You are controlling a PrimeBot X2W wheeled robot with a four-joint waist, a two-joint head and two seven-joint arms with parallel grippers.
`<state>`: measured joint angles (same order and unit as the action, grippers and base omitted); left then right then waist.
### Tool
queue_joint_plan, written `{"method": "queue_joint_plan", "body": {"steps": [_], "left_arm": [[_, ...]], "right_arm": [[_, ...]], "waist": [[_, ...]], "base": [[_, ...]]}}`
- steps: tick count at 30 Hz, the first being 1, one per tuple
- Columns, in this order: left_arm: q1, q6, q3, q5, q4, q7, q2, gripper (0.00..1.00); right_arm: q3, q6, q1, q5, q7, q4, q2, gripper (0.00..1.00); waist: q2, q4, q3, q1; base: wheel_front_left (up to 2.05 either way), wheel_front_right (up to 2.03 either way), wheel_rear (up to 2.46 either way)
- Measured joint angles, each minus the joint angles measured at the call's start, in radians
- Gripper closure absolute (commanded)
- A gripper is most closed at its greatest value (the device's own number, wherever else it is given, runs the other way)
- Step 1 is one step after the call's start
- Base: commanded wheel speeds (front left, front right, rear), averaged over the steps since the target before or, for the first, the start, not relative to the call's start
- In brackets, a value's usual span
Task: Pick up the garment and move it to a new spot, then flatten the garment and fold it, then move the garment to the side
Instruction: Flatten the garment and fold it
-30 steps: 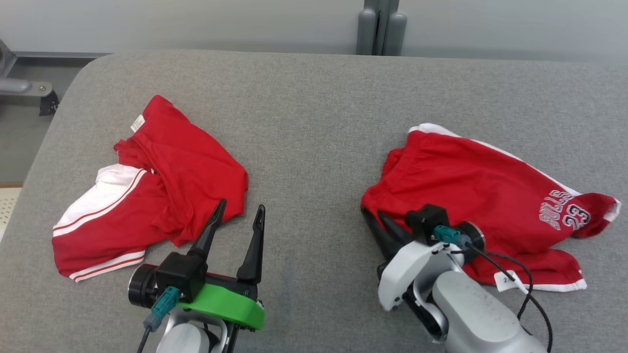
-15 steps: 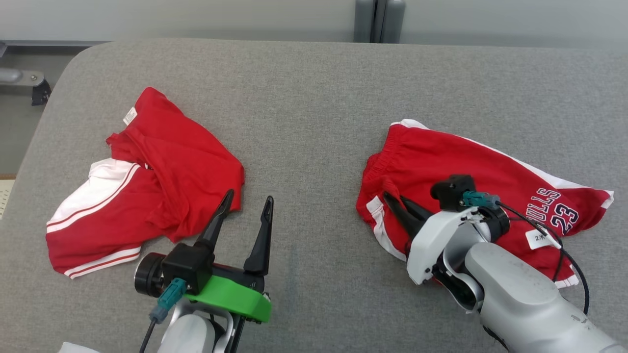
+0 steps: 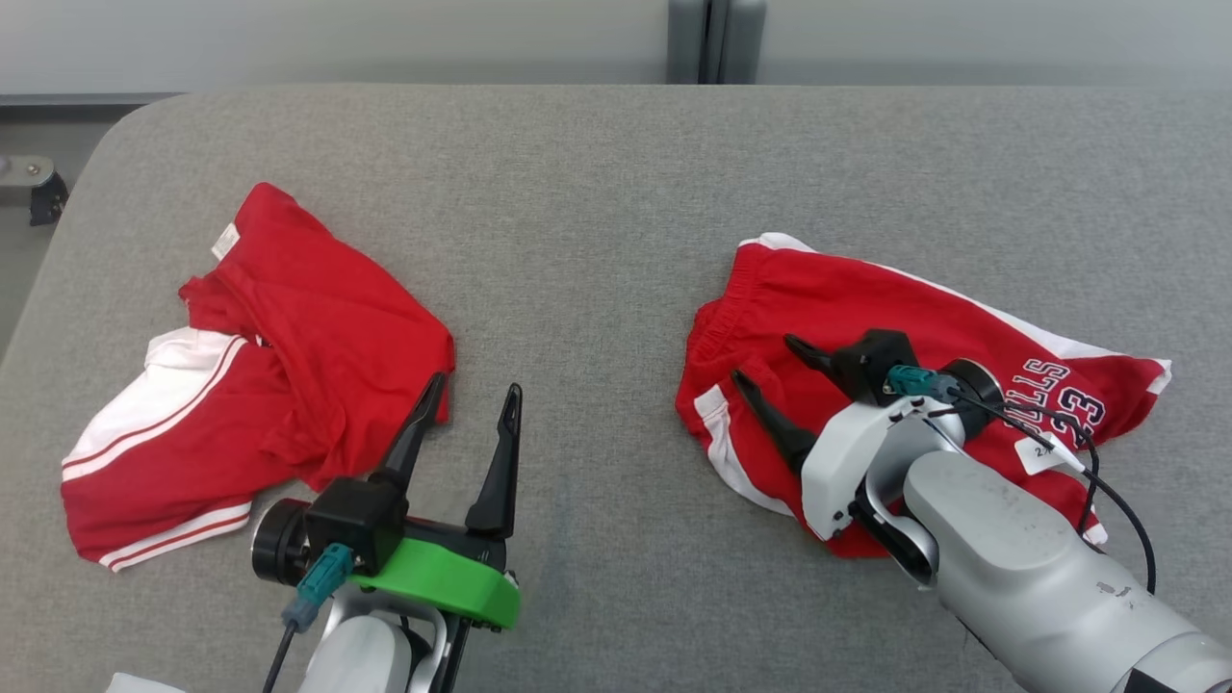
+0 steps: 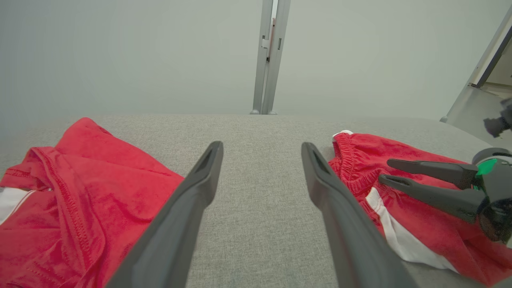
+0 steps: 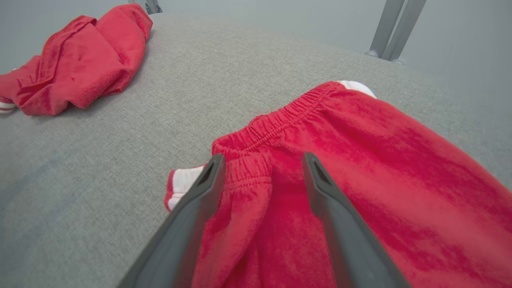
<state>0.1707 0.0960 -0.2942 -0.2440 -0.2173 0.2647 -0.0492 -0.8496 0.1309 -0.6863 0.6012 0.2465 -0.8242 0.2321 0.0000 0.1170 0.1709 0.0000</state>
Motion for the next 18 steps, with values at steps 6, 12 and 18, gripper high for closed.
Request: {"method": "queue_joint_plan", "body": {"steps": [6,12,18], "left_arm": [[-0.006,0.000,0.033,0.000,-0.002,0.000,0.000,0.00],[-0.027,0.002,0.062,-0.007,0.013,0.000,0.000,0.00],[-0.051,0.003,0.073,-0.015,0.020,0.000,0.000,0.00]], "right_arm": [[0.104,0.000,0.036,-0.047,0.015,0.062,0.009,0.00],[0.351,0.000,0.205,-0.136,0.016,0.274,0.023,0.00],[0.624,0.000,0.474,-0.258,0.016,0.478,-0.045,0.00]], "waist": [[0.0000,-0.051,-0.026,0.0000],[0.0000,-0.108,-0.056,0.0000],[0.0000,-0.159,-0.089,0.0000]], "base": [[0.00,0.00,0.00],[0.00,0.00,0.00],[0.00,0.00,0.00]]}}
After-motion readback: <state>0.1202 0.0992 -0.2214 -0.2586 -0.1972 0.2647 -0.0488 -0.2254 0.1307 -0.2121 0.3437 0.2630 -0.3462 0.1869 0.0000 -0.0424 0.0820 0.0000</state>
